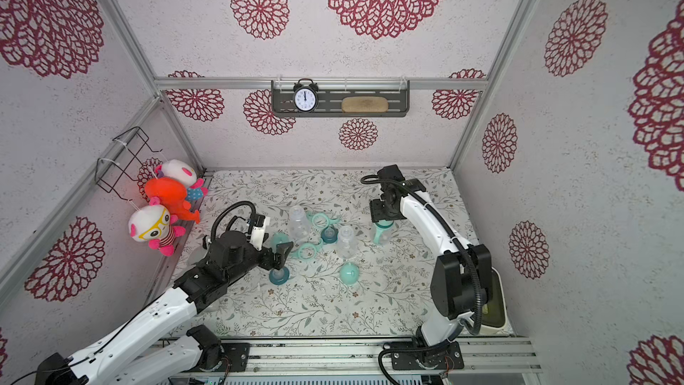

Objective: Assemble the baby bottles
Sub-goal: Close the lid on the baby bottle.

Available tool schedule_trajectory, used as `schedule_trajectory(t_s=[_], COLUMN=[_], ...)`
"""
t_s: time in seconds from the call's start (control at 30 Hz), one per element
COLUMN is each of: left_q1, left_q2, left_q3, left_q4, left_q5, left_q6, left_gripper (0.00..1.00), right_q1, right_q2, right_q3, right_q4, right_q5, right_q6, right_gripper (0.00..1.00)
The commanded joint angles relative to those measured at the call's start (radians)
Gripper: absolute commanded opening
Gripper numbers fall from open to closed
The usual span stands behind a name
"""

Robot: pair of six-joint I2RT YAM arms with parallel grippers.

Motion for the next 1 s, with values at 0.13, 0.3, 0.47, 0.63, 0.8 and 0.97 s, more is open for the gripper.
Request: schedule_trajectory(t_s=[0.13,0.3,0.47,0.63,0.8,0.97], left_q1=[0.012,0.012,0.012,0.012,0.012,0.012], left_q2=[-0.010,-0.009,-0.009,-0.010,-0.006,-0.003], left_q3=[0.013,0.015,0.015,0.015,0.016,0.016], left_q4=[0.001,0.001,0.001,0.001,0.002,0.003], left_q5=[0.006,0.007,0.006,0.004,0.004,0.003], left_q6=[0.003,0.005,0.005,0.005,0.007,0.007], left_gripper=[0.98,0.98,0.98,0.98,0.98,0.98], right_q1=[-0.007,-0.007,-0.007,-0.006,-0.005,-0.004], right_q2=[-0.010,-0.023,-0.029,-0.057,-0.094,-0.119], right_q3=[-0.019,-0.035,-0.056,-0.093,-0.128,-0.145], right_q4=[-0.002,0.010,0.018,0.049,0.097,0.125], right_q5=[-0.007,-0.008,-0.009,-0.008,0.001,0.008], right_q6=[-0.013,-0.008,-0.003,0.006,0.006,-0.001], right_gripper=[0.70,0.71,0.71,0.71,0.71,0.72])
